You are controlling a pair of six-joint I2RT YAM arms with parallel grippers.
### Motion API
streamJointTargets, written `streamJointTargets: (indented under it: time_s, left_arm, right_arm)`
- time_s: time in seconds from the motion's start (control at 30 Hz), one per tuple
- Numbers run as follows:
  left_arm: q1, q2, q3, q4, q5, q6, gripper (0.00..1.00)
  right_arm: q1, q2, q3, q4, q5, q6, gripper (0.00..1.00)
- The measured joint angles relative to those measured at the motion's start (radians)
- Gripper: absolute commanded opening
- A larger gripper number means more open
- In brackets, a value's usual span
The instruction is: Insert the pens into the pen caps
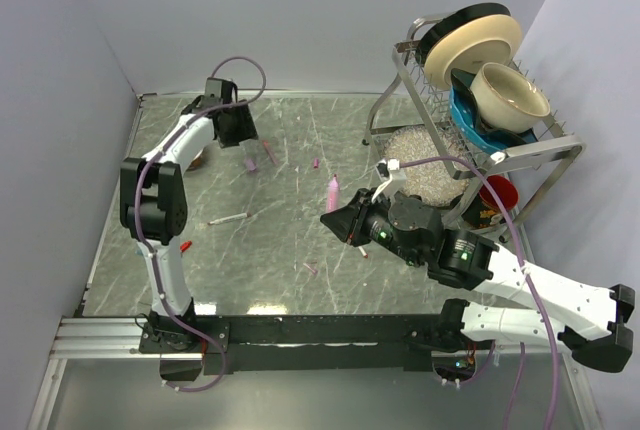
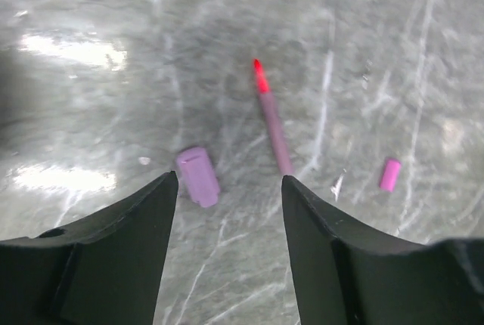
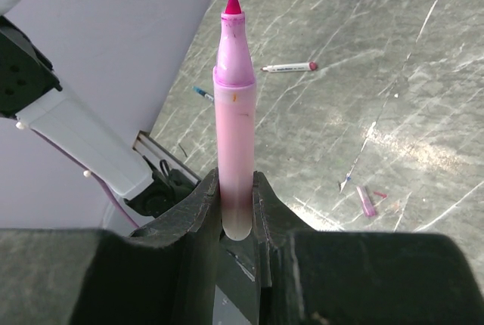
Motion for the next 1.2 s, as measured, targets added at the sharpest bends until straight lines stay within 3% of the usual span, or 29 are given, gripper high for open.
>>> streamJointTargets:
  time_s: [0.37, 0.93, 1.2]
  left_arm:
    - [-0.048, 0.159, 0.137, -0.156, -0.187, -0.037, 0.55]
    - [-0.092, 0.230, 0.148, -0.229, -0.286, -0.060, 0.47]
    - [-0.095, 0.242, 0.153, -0.226, -0.286, -0.059, 0.38]
  right_arm:
    - [0.000, -0.010, 0.000, -0.008, 0.013, 0.002, 0.00]
    - [0.000, -0.042, 0.000, -0.021, 0.035, -0.005, 0.00]
    - [0.000, -0.068, 0.000, -0.024, 0.042, -0.003, 0.00]
